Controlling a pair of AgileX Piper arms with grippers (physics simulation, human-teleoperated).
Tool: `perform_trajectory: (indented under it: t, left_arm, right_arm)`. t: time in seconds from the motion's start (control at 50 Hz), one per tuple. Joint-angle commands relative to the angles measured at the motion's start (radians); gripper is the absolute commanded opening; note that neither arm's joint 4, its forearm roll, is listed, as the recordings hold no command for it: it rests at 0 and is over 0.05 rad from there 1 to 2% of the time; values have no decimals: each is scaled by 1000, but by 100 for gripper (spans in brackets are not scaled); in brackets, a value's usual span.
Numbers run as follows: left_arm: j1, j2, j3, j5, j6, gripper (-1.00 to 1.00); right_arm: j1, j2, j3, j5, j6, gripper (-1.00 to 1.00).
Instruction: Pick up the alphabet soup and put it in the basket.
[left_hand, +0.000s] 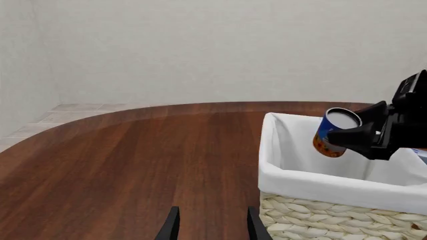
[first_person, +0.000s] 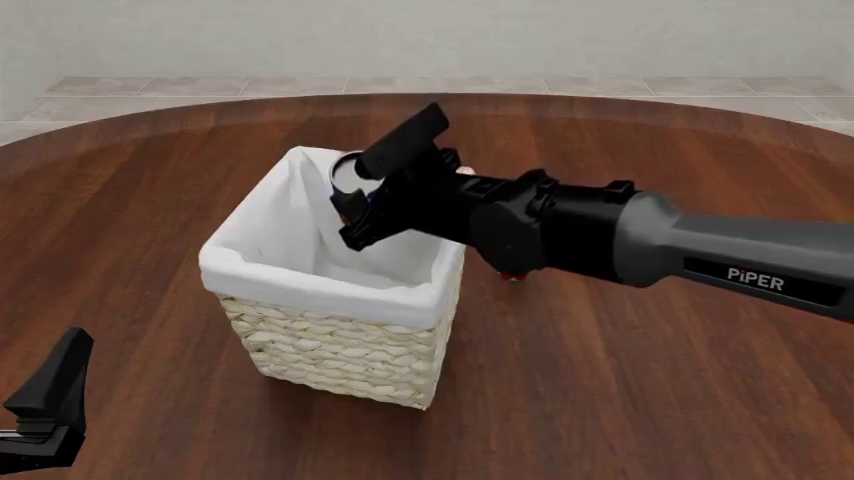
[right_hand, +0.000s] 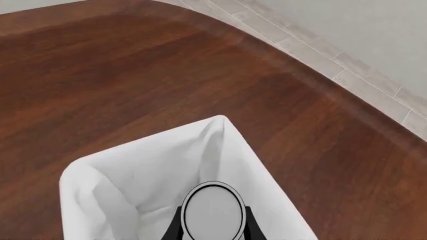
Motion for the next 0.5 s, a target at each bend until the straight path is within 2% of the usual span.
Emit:
perform_trajectory:
  t: [0.02, 0.5]
  left_arm:
    - [0, 0, 0, 0, 0, 100]
    - [0, 0, 0, 0, 0, 100]
  right_arm:
    - [1, 0, -5, -5, 22, -100]
    - [11, 25, -7, -18, 45, -100]
